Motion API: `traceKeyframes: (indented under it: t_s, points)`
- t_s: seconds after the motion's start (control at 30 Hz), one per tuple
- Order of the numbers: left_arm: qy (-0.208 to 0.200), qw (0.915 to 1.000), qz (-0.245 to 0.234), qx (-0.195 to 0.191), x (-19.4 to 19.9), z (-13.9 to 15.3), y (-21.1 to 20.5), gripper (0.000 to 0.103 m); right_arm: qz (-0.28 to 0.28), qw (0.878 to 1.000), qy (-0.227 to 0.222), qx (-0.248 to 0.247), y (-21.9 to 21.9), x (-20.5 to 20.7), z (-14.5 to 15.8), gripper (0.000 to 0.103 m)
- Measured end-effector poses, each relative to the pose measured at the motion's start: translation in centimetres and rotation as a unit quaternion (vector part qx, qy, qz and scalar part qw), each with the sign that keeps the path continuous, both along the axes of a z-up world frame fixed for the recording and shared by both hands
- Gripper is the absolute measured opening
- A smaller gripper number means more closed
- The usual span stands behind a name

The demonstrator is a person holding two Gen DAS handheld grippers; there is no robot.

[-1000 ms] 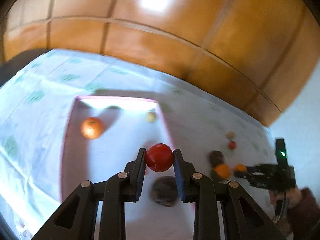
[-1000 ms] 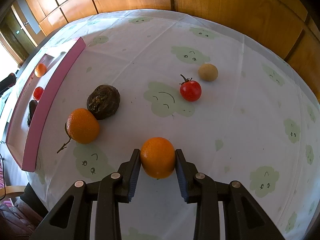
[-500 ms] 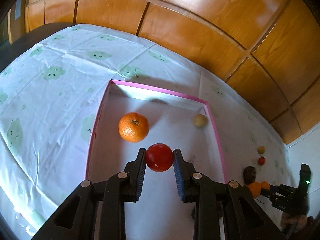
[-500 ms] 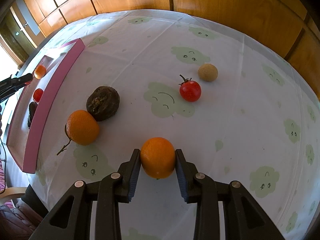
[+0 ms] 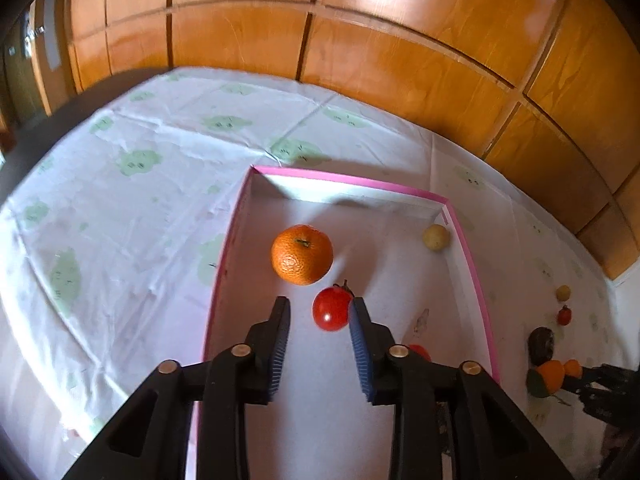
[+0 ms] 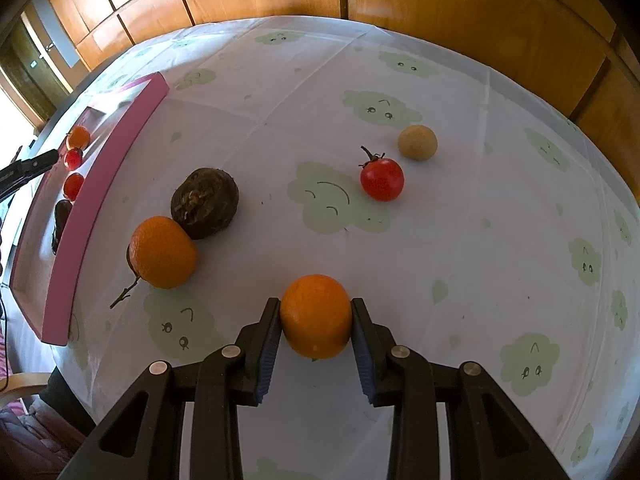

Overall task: Organize fruits
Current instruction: 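Carry the red tomato into the tray and open the left tool while the right tool holds the orange, then carry the orange into the tray and open the right tool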

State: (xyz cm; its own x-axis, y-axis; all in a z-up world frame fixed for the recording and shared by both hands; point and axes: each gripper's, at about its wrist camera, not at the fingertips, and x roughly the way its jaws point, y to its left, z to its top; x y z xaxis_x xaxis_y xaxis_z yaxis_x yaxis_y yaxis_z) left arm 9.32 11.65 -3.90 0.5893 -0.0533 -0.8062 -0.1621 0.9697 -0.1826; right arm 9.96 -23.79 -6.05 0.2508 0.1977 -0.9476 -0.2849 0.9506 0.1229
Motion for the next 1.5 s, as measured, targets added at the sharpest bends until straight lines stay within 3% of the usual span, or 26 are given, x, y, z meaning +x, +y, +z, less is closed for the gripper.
traceKeyframes:
  t_s: [0.07, 0.53, 1.03, 1.5]
  points:
    - [-0.011, 0.9999, 0.005, 0.008, -0.6, 0.5, -0.3, 0.042, 0.000, 1.000, 0.000, -0.001, 0.1, 0.0, 0.0, 0.034]
    - [-0.066, 0.9963, -0.030, 0.047, -3.9, 3.8, -4.1, 0.049, -0.015, 1.000, 0.000, 0.012, -0.8, 0.2, 0.4, 0.034]
    - [-0.059, 0.9962, -0.041, 0.048, -4.7, 3.6, -5.1, 0.051, -0.012, 1.000, -0.026, 0.000, -0.9, -0.4, 1.4, 0.034]
    - [-0.049, 0.9975, -0.034, 0.040, -5.0, 2.9, -4.5, 0.056, -0.001, 1.000, -0.019, -0.008, 0.1, -0.2, 1.0, 0.034]
